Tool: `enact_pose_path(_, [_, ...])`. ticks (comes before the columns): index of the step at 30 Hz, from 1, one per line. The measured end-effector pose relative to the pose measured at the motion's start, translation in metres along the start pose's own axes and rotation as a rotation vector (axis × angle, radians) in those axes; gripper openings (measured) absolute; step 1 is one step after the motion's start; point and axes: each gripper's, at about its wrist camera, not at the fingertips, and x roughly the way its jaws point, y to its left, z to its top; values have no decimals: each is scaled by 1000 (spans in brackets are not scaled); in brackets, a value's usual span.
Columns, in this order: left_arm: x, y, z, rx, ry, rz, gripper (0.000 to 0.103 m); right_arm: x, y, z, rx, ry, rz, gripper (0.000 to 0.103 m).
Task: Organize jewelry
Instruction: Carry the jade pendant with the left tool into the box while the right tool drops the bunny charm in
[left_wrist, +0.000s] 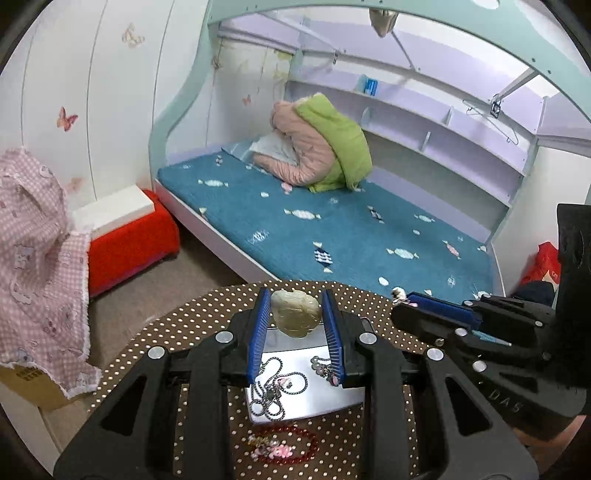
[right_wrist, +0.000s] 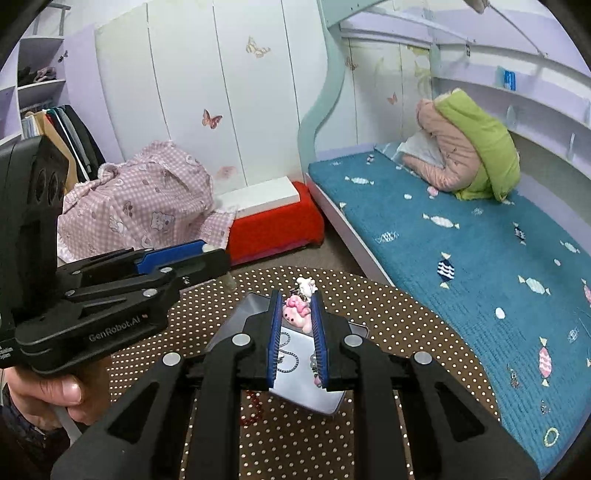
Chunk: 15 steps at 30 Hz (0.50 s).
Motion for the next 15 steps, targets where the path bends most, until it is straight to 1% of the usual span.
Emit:
enact_pose_path(4, [22,4,1,-16,51,-11,30,16,-4,1,12,43,7,15])
enact_pose_path(6, [29,5,0,-20,69,-8,33,23,-7,-1,29,64,9,16])
enact_pose_path(7, [31,5,0,-21,71,-4,45,26,-9,-1,39,71,5,17])
enact_pose_path(8, [31,6,1,-24,67,4,63,28,-10,-2,44,76,2,21])
enact_pose_path(9, [29,8,1,-28,53,17,70,29,-12,-3,53,77,-3,26])
enact_pose_path(10, [27,10,1,-30,37,28,81,30,-13,-4,59,76,-6,36])
enact_pose_path(11, [23,12,1,-32,24,35,84,30,-15,-5,68,72,-13,48])
enact_pose_path(12, [21,14,1,-34,15,41,85,28,-17,-6,72,66,-18,55])
enact_pose_path(13, [18,16,2,-38,8,49,89,26,-18,-7,76,56,-24,65])
enact_pose_path(14, [15,19,2,-41,-1,59,91,24,-19,-7,81,48,-27,74])
enact_pose_path(15, [12,20,2,-44,-11,72,91,23,-19,-7,84,40,-33,79])
